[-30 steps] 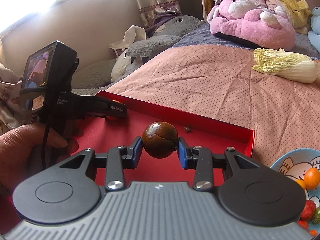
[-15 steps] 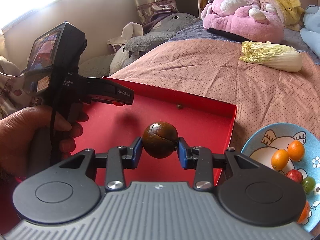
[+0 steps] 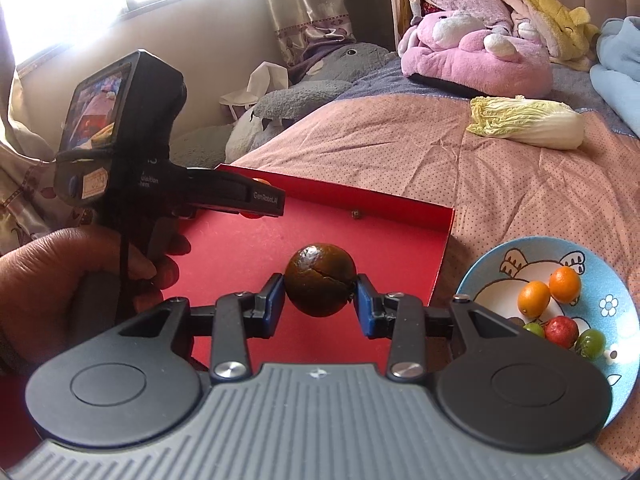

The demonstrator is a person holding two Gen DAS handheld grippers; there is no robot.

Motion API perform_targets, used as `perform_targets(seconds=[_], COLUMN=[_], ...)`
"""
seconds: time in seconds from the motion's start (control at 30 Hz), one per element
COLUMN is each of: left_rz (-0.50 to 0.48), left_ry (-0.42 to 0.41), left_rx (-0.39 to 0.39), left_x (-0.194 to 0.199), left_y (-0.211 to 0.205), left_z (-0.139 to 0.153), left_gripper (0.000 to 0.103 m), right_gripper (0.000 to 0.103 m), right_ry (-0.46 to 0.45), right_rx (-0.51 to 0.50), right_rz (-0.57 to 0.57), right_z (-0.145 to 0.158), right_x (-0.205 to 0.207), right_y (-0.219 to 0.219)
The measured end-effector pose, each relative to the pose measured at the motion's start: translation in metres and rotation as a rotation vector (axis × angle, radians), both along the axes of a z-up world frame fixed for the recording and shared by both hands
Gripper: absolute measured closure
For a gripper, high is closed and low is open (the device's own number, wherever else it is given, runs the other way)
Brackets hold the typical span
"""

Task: Organize fruits
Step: 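Carry the dark tomato and tangerine in both grippers toward the blue plate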

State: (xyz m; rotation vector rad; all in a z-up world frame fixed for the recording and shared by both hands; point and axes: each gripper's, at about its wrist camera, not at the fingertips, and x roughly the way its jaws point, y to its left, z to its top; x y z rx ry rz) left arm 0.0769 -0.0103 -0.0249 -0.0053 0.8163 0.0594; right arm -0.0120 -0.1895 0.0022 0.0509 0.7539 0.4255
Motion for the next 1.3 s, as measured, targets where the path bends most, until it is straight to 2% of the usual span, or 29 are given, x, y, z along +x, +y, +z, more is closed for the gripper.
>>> perform_targets(seconds=[0.33, 0.43, 0.7, 1.3], left_rz=[-0.014, -0.015, -0.026, -0.035], left_ry=[-0.011, 0.021, 0.005, 0.018], left_rx=[-0.033, -0.048, -0.008, 0.005], left_x=[-0.018, -0.017, -0.014, -0.007], left_y=[-0.023, -0.025, -0.027, -0.022], left_z=[-0.001, -0.008, -0.013, -0.019], left_gripper=[0.062, 0.062, 0.062, 0.062], right_gripper=[0.060, 0.060, 0.060, 0.060], right_ry=[-0.010, -0.011, -0.011, 0.004], right_rx=[0.008, 0.011, -0.004, 0.016], right_rz=[-0.005, -0.019, -0.012, -0.007], right_z=[0.004, 0.005, 0.006, -0.003], right_x=[-0.020, -0.022, -0.022, -0.014], right_y=[-0.017, -0.023, -0.019, -0.017])
